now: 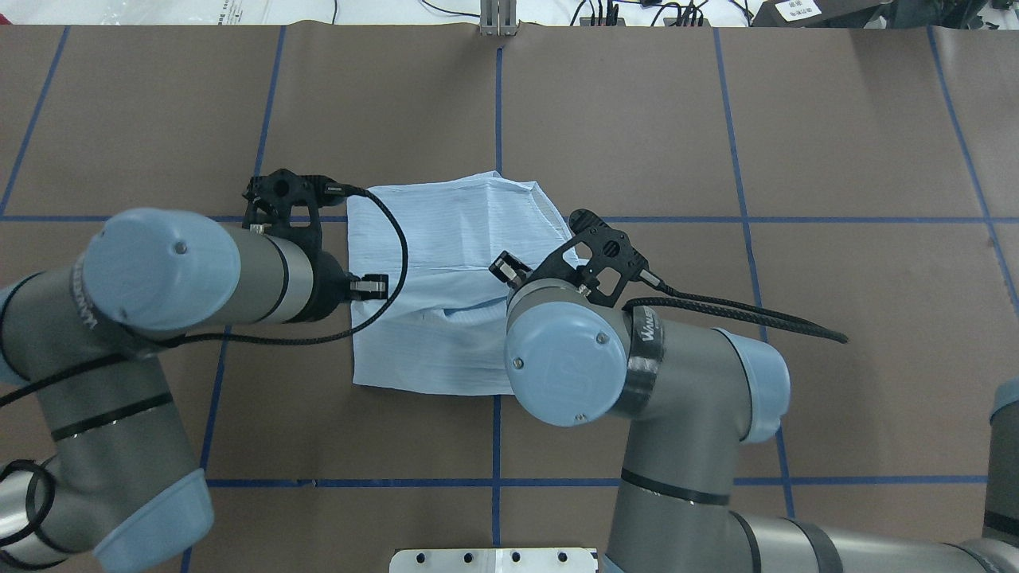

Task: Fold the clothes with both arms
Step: 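Lift the near edge with both grippers and fold it toward the collar, then lay the folded edge down at the far end with both grippers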

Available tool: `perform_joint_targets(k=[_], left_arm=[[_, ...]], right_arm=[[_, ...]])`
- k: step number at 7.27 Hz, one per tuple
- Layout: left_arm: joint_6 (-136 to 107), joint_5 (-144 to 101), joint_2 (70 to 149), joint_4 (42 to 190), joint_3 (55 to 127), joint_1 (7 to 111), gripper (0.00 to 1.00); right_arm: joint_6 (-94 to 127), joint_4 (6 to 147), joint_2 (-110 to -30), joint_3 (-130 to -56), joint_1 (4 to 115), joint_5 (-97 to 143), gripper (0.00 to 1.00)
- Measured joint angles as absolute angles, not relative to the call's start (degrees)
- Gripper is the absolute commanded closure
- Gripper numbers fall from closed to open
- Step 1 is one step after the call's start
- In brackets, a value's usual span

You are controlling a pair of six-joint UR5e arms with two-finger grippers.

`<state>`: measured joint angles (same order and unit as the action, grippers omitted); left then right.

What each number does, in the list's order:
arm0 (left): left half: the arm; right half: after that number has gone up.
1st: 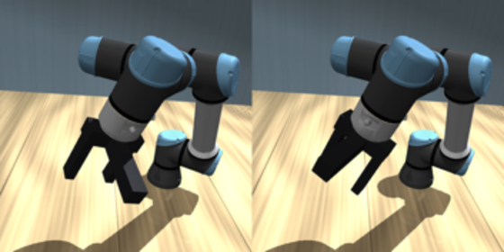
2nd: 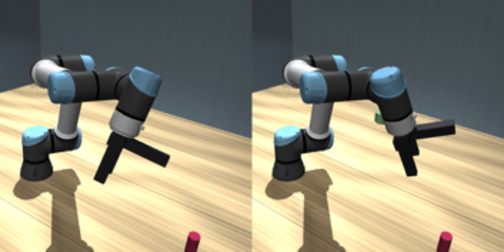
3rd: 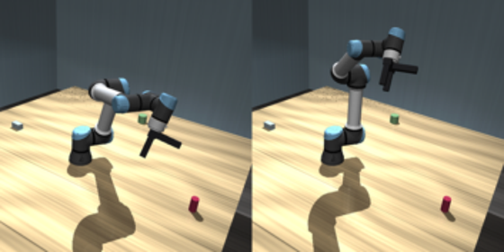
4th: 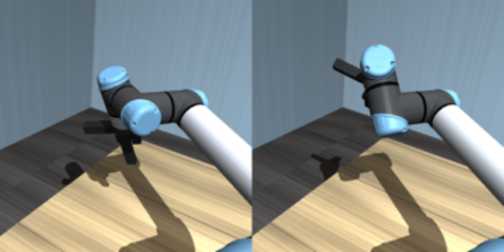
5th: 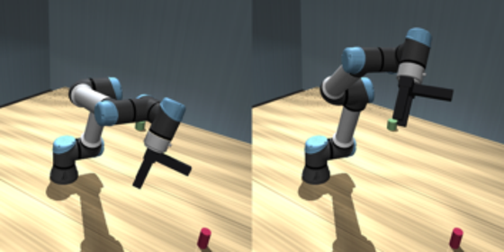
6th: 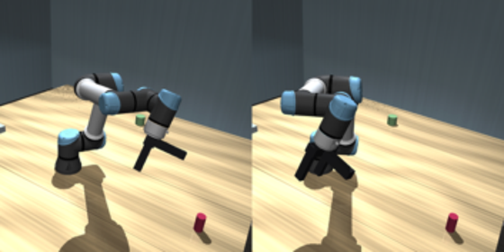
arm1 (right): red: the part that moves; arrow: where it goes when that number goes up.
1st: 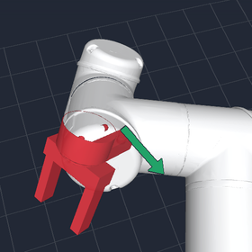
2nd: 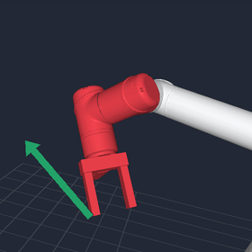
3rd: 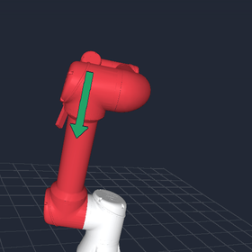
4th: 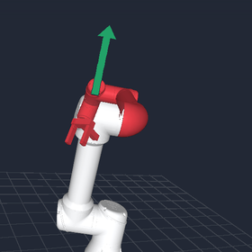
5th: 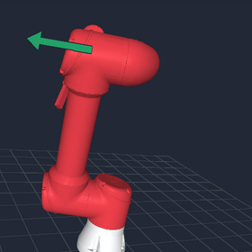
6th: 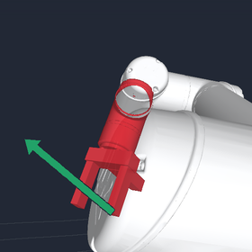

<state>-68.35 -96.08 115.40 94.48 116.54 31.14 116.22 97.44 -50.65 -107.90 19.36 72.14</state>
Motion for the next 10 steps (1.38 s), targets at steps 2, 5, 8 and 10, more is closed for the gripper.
perform_joint_targets(k=[2,5,8,10], left_arm=[[-66.0,-94.7,118.7,97.9,107.3,34.9,1.0],[-65.4,-92.0,122.2,105.9,95.1,36.3,1.0],[-64.5,-90.7,123.2,111.3,88.0,37.2,1.0],[-63.7,-90.0,123.8,113.9,85.1,37.8,1.0]], right_arm=[[113.0,89.9,-45.4,-95.2,23.0,72.0,1.0],[109.3,81.9,-39.6,-81.3,26.2,71.8,1.0],[107.5,76.4,-36.1,-72.7,27.6,71.5,1.0],[107.3,74.6,-33.7,-68.6,28.1,71.4,1.0]])
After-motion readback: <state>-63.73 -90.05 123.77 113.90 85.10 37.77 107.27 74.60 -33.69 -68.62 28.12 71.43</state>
